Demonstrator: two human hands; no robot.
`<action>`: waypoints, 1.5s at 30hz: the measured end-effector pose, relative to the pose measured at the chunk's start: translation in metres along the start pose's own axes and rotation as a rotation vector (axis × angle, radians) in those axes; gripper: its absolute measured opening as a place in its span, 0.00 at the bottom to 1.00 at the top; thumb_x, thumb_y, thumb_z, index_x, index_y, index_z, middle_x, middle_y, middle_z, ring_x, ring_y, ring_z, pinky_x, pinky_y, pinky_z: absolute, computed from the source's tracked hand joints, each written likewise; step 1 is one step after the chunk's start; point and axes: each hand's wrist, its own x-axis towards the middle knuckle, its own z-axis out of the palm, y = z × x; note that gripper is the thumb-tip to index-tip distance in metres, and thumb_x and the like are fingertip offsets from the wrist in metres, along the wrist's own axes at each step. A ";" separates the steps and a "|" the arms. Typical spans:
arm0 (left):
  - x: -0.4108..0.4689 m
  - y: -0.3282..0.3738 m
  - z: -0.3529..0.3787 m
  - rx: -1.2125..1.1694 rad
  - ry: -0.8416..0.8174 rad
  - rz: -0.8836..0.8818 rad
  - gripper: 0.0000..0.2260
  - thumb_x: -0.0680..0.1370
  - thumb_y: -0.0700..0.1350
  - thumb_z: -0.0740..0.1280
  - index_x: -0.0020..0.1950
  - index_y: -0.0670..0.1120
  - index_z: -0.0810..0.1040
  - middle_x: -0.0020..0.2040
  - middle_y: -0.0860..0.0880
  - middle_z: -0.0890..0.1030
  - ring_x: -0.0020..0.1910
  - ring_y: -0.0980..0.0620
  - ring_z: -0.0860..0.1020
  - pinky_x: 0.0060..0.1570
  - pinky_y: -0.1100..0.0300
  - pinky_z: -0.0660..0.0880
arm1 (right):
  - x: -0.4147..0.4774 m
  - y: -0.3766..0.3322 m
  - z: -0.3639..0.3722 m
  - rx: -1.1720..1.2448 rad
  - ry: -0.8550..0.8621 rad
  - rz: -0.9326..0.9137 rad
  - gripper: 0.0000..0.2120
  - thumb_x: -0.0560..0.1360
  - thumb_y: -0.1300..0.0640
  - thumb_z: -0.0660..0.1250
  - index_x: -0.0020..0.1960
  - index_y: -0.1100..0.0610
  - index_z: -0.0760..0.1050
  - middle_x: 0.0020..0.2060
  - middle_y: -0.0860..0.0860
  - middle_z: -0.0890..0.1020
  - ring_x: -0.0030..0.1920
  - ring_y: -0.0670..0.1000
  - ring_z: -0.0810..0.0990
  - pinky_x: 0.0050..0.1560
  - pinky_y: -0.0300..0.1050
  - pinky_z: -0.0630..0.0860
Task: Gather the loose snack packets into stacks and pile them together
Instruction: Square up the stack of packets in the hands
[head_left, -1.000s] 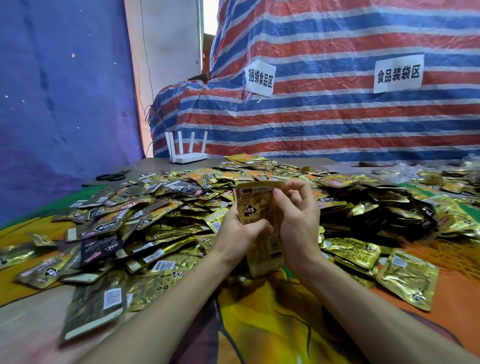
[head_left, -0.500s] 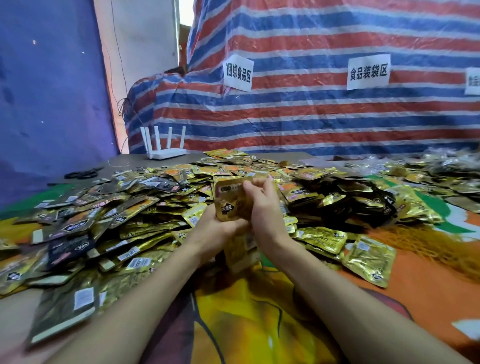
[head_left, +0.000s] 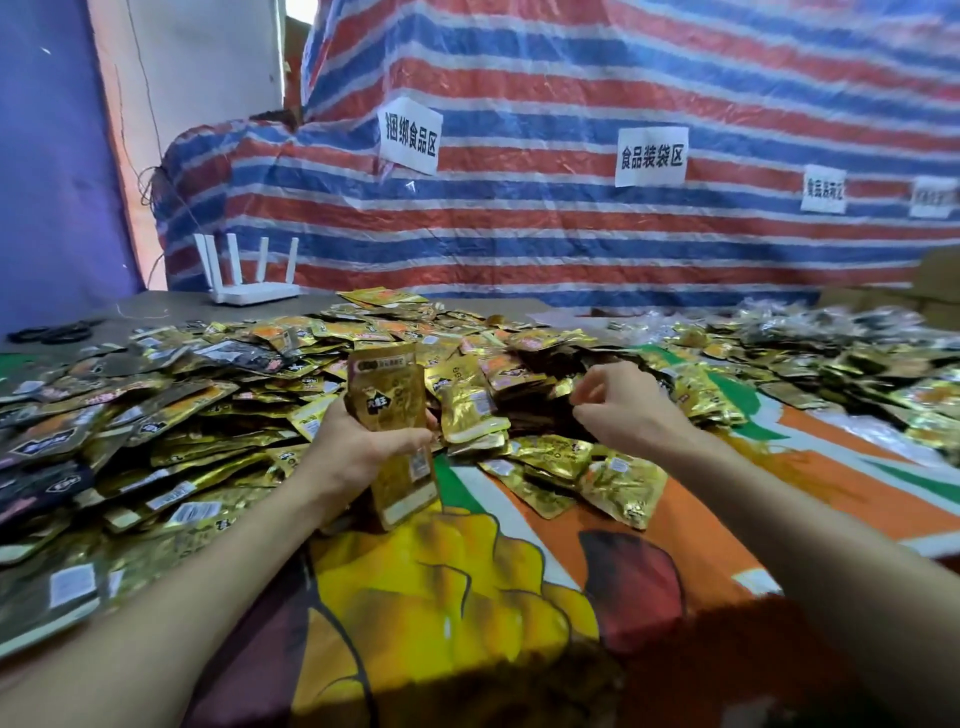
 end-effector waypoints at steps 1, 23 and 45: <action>0.000 0.000 0.000 0.002 0.002 -0.002 0.11 0.71 0.32 0.75 0.43 0.48 0.86 0.45 0.46 0.87 0.46 0.48 0.86 0.50 0.50 0.80 | 0.003 0.015 -0.010 -0.091 -0.010 0.051 0.10 0.71 0.62 0.65 0.47 0.51 0.81 0.47 0.53 0.84 0.47 0.56 0.82 0.51 0.54 0.82; 0.003 -0.002 -0.003 -0.041 0.032 -0.055 0.09 0.72 0.30 0.74 0.47 0.43 0.86 0.46 0.43 0.87 0.47 0.43 0.86 0.50 0.47 0.81 | 0.017 0.067 -0.022 -0.278 -0.006 0.134 0.06 0.73 0.60 0.72 0.43 0.52 0.87 0.40 0.49 0.86 0.42 0.53 0.83 0.45 0.53 0.84; 0.006 0.013 -0.022 -0.396 -0.007 -0.370 0.17 0.64 0.34 0.72 0.52 0.33 0.82 0.46 0.36 0.85 0.39 0.42 0.86 0.33 0.52 0.82 | 0.016 -0.088 0.099 0.869 -0.068 -0.206 0.03 0.71 0.56 0.79 0.39 0.50 0.87 0.34 0.48 0.87 0.34 0.43 0.83 0.32 0.33 0.74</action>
